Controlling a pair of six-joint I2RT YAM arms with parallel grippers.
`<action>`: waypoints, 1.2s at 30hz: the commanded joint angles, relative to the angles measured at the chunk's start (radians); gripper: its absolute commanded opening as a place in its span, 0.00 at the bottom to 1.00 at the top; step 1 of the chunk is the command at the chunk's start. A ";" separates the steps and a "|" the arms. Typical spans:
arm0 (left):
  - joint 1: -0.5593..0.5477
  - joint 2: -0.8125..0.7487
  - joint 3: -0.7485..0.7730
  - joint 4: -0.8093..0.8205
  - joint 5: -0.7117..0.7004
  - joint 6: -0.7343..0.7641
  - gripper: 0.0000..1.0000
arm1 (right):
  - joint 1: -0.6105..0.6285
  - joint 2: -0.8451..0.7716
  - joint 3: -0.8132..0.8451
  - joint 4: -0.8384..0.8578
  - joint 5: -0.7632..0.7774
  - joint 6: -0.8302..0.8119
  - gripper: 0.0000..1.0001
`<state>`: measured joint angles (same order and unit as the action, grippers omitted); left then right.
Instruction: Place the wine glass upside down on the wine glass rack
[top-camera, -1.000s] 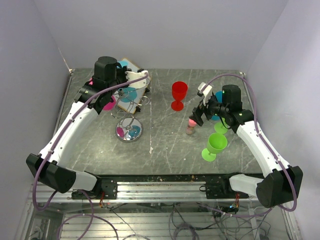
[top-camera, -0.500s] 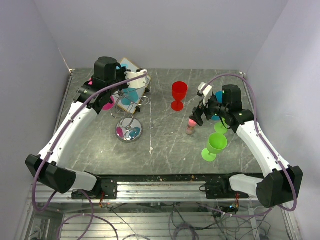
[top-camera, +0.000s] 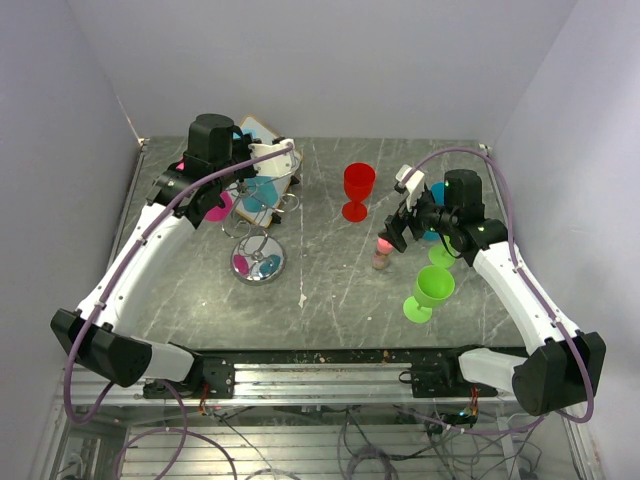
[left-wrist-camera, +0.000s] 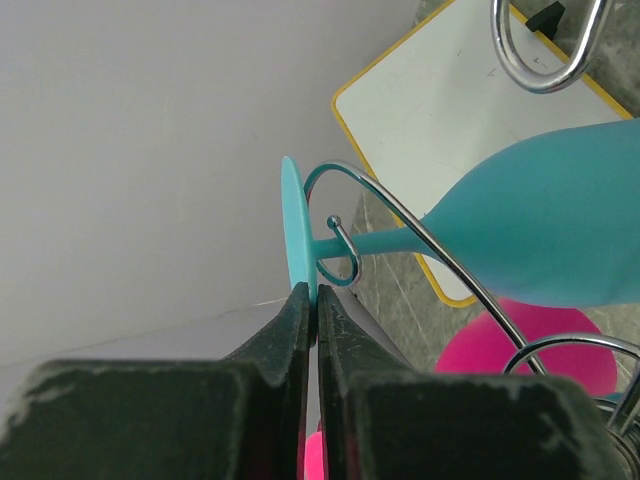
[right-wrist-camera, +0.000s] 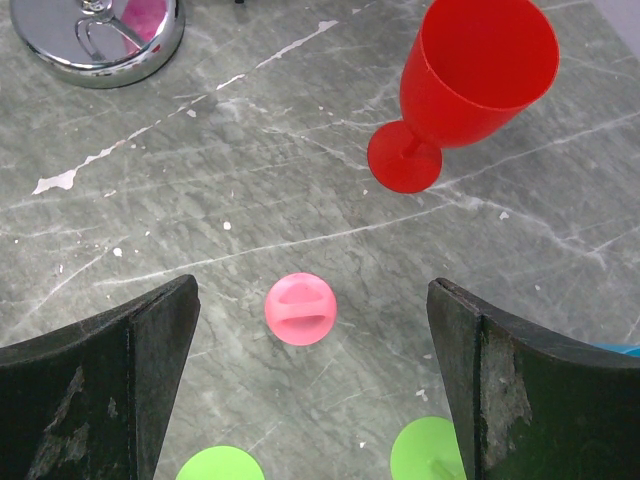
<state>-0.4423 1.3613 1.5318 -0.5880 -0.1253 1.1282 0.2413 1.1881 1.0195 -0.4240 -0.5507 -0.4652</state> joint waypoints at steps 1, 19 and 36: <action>-0.009 -0.023 0.026 -0.058 0.036 -0.019 0.13 | -0.006 -0.004 -0.013 0.009 -0.003 -0.007 0.97; -0.007 -0.036 0.031 -0.053 0.022 -0.021 0.32 | -0.005 -0.006 -0.012 0.010 -0.003 -0.010 0.97; 0.022 -0.052 0.045 -0.137 0.029 0.019 0.43 | -0.005 -0.001 -0.012 0.008 -0.002 -0.009 0.97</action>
<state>-0.4347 1.3331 1.5513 -0.6704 -0.1242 1.1336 0.2413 1.1885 1.0195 -0.4240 -0.5507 -0.4694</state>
